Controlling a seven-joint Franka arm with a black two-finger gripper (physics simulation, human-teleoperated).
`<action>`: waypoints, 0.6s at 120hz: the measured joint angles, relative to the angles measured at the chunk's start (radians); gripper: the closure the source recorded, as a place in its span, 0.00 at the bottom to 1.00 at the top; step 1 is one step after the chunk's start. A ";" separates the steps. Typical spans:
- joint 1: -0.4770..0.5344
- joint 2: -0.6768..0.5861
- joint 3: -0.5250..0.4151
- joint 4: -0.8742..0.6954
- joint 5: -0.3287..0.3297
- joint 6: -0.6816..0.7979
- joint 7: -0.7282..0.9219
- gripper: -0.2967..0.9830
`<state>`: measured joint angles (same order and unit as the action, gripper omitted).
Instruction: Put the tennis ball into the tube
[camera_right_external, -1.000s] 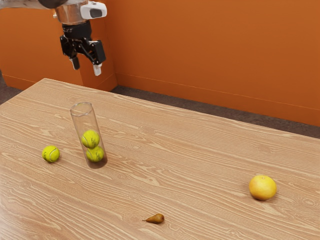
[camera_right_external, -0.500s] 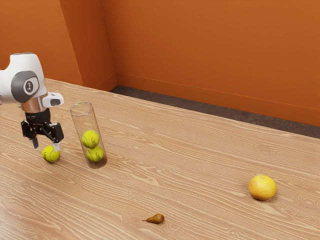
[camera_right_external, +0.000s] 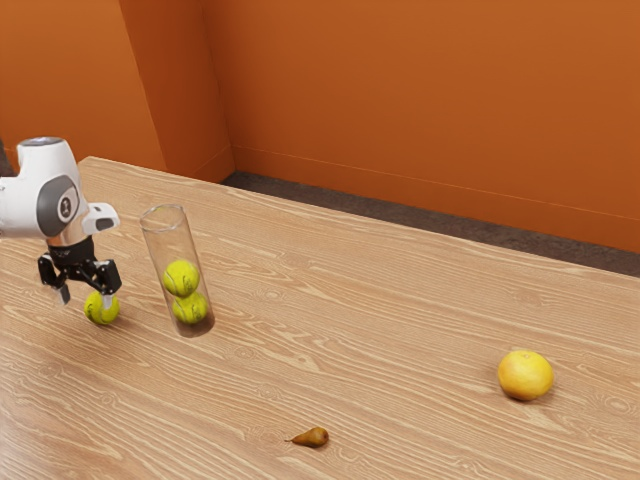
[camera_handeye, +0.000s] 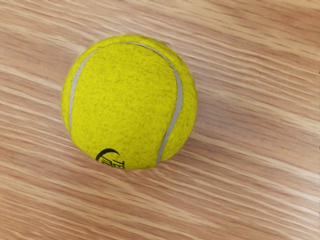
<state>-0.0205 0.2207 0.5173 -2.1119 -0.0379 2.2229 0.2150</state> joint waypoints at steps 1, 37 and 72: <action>0.003 0.002 -0.003 0.002 -0.002 0.002 0.000 0.25; 0.112 0.099 -0.093 0.069 -0.055 0.039 0.015 0.25; 0.142 0.200 -0.120 0.145 -0.095 0.044 0.041 0.25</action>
<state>0.1217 0.4209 0.3977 -1.9666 -0.1331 2.2670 0.2560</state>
